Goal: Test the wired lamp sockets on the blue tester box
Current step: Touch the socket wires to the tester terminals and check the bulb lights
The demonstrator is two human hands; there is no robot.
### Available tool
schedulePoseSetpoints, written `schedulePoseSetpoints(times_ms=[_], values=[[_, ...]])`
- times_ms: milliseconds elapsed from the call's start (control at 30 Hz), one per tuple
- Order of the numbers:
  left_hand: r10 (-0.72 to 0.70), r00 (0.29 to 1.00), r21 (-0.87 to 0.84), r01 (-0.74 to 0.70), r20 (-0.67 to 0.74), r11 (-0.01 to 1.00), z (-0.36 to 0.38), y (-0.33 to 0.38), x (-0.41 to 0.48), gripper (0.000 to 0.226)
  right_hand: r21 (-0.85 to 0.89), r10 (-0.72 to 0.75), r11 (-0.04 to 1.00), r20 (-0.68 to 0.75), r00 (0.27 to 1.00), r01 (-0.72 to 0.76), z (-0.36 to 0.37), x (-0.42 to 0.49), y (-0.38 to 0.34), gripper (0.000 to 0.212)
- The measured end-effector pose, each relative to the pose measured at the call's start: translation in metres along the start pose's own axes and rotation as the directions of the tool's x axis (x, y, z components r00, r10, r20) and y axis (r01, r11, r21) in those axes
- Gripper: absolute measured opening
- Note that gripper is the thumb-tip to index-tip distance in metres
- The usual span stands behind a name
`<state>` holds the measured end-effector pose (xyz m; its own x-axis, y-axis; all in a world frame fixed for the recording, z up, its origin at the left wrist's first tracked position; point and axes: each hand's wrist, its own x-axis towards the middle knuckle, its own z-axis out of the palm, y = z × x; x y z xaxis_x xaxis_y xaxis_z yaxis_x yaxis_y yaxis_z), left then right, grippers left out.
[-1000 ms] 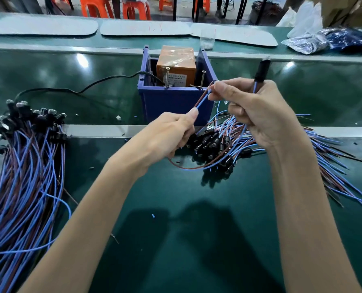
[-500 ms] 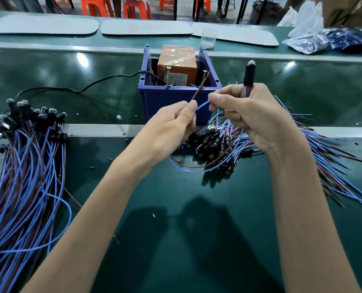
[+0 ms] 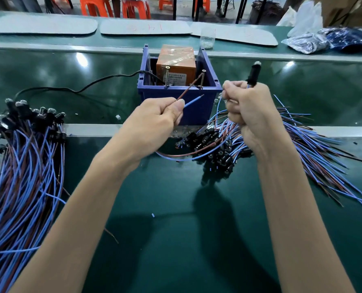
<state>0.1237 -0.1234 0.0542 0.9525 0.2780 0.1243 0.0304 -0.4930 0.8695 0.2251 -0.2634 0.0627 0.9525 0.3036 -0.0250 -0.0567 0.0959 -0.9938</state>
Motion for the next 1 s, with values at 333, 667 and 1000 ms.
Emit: schedulePoseSetpoints(times_ms=[333,667,1000], values=[[-0.021,0.998,0.006,0.02,0.062,1.0,-0.0048,-0.0025,0.0014,0.046,-0.137,0.02,0.991,0.126,0.992,-0.002,0.006,-0.0065,-0.0012,0.022],[-0.025,0.992,0.065,0.017,0.127,0.998,-0.0003,-0.0002,-0.0008,0.044,-0.116,-0.065,0.99,0.15,0.987,0.083,0.0041,-0.007,0.0001,0.012],[-0.038,0.99,0.096,0.025,0.136,0.995,-0.0031,0.0005,-0.0019,0.044,-0.145,-0.099,0.982,0.16,0.982,0.123,0.0016,-0.006,0.0021,0.016]])
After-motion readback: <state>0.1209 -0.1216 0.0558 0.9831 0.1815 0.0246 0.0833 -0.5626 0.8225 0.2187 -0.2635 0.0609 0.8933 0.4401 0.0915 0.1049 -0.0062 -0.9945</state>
